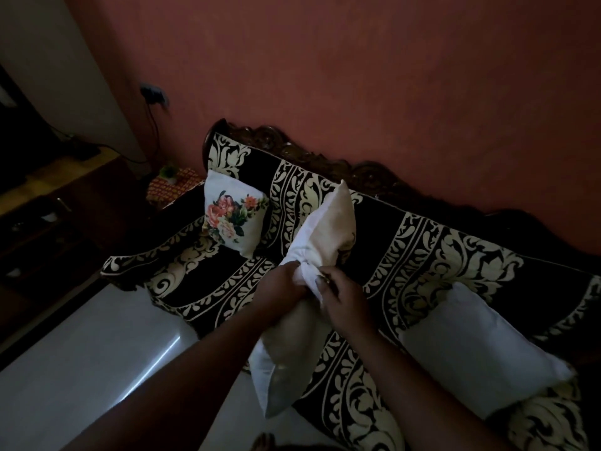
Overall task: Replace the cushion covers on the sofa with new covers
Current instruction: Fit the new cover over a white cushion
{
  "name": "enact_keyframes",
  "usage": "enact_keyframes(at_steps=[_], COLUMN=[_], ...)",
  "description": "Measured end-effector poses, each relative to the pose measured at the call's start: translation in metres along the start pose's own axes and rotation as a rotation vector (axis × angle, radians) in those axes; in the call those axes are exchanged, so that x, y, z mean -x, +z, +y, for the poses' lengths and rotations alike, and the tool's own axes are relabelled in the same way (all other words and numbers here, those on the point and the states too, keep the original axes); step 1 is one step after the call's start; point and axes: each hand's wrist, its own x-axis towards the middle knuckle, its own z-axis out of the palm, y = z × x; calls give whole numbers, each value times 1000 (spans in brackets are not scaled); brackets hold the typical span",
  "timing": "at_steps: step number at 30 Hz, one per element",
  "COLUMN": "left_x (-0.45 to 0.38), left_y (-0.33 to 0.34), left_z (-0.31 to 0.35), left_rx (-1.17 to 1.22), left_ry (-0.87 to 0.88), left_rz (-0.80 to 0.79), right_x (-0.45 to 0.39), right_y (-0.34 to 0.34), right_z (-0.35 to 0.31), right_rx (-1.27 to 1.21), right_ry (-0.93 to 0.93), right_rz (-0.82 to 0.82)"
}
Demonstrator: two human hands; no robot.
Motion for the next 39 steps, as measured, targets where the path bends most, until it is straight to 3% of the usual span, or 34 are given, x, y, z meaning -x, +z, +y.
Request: enact_keyframes(at_steps=[2, 5, 8, 10, 15, 19, 23, 25, 27, 30, 32, 34, 36, 39], left_x=[2, 4, 3, 2, 0, -2, -5, -11, -17, -2, 8, 7, 1, -6], left_y=[-12, -28, -42, -48, -68, -67, -59, -54, -48, -40, -26, -5, 9, 11], left_z=[-2, 0, 4, 8, 13, 8, -14, -39, -58, -22, 16, 33, 41, 46], left_rx=[142, 507, 681, 762, 874, 956, 793, 598, 253, -233, -426, -470, -413, -316], left_ry=[29, 10, -10, 1, 36, -8, -97, -183, -191, 166, 409, 464, 409, 314], left_rz=[11, -25, -108, -148, -210, -214, -64, -21, 99, 269, 182, 81, 56, 69], right_x=[7, 22, 24, 22, 32, 31, 27, 22, 14, -2, -10, -14, -15, -15], right_y=[-9, -12, -15, -17, -19, -14, -28, -39, -47, -46, -39, -37, -38, -42], right_z=[23, 52, 65, 76, 92, 81, 60, 55, 53, 34, 27, 10, 0, -2], right_rx=[-81, 93, 213, 201, -307, -739, -749, -647, -576, -402, -223, -68, 66, 43], right_ry=[51, 52, 100, 230, 523, 860, 812, 775, 727, 607, 489, 417, 373, 330], right_rz=[-14, -46, 54, 108, 120, 109, 309, 403, 426, 360, 280, 186, 131, 99])
